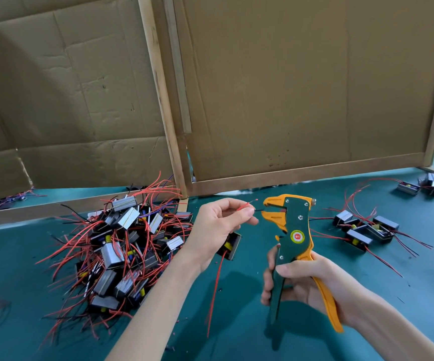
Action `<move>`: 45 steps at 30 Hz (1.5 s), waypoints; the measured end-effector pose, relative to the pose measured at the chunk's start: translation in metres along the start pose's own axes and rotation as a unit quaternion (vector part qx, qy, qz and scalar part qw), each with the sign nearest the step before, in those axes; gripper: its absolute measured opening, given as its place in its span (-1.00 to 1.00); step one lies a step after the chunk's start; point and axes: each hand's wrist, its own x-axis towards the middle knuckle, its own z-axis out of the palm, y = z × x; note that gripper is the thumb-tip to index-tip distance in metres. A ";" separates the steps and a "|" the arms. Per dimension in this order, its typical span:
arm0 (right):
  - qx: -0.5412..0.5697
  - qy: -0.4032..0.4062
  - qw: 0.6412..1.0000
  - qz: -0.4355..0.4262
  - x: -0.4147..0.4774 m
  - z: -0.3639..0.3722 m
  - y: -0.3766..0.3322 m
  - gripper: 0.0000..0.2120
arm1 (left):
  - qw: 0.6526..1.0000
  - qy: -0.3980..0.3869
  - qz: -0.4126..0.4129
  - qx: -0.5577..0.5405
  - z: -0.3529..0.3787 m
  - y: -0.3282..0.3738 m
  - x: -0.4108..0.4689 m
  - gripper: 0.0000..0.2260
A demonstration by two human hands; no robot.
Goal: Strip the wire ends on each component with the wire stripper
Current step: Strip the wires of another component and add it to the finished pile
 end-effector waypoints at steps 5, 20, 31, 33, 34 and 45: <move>-0.008 -0.017 1.000 -0.014 -0.002 0.002 0.000 -0.74 | 1.000 -0.005 -0.003 0.008 0.001 0.001 -0.001 -0.95; -0.072 0.021 0.997 -0.002 -0.005 0.005 0.001 -0.73 | 0.996 -0.071 -0.019 0.043 -0.012 0.008 0.000 -0.91; 0.075 0.066 0.994 -0.046 0.005 0.003 0.002 -0.77 | 0.993 -0.088 -0.073 -0.035 -0.013 -0.005 0.002 -0.69; 0.067 0.068 0.994 -0.061 0.006 -0.003 0.001 -0.70 | 0.995 -0.065 -0.076 0.005 -0.012 -0.008 0.003 -0.64; 0.062 0.068 0.994 -0.063 0.006 -0.006 0.001 -0.68 | 0.995 -0.056 -0.072 0.026 -0.011 -0.008 0.003 -0.66; -0.013 -0.004 1.000 -0.018 0.005 -0.009 0.005 -0.74 | 0.987 -0.077 0.010 0.141 -0.010 0.005 -0.002 -0.64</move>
